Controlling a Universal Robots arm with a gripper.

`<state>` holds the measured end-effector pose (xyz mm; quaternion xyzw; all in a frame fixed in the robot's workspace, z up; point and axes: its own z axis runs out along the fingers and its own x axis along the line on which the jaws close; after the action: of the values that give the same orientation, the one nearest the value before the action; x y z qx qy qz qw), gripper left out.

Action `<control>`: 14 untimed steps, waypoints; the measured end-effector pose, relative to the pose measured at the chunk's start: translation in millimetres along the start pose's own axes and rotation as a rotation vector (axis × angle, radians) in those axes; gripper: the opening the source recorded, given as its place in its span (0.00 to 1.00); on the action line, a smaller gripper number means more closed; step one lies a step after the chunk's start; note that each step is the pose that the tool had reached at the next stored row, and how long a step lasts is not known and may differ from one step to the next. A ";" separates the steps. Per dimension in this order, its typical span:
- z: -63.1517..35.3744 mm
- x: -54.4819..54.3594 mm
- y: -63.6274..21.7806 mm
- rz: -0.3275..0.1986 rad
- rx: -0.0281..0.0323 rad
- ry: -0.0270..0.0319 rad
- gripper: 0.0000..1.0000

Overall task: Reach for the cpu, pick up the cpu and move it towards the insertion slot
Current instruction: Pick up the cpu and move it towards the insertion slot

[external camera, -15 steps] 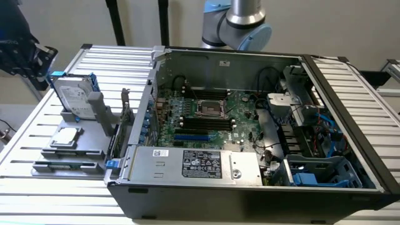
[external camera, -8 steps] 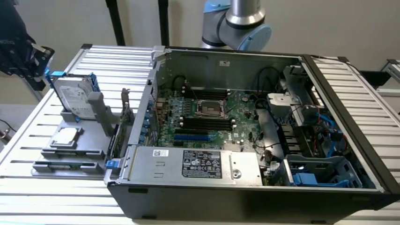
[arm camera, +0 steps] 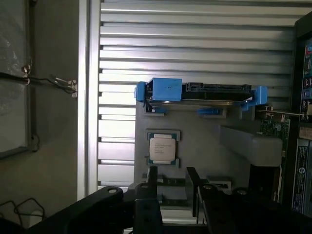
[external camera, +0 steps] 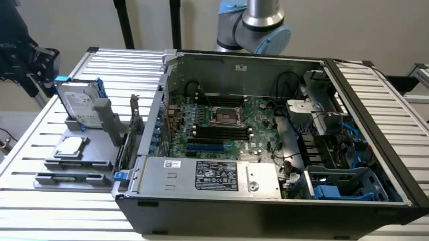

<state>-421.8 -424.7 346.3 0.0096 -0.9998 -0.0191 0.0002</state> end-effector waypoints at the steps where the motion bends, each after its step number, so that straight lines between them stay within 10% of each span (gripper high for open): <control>1: 1.1 0.0 0.0 0.000 0.0001 0.0000 0.42; 9: 15.2 -0.2 -0.5 0.000 0.0005 0.0001 0.71; 14: 24.3 -0.7 -0.9 0.000 0.0005 0.0002 0.71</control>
<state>-421.1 -424.6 321.9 0.0095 -0.9998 -0.0189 0.0003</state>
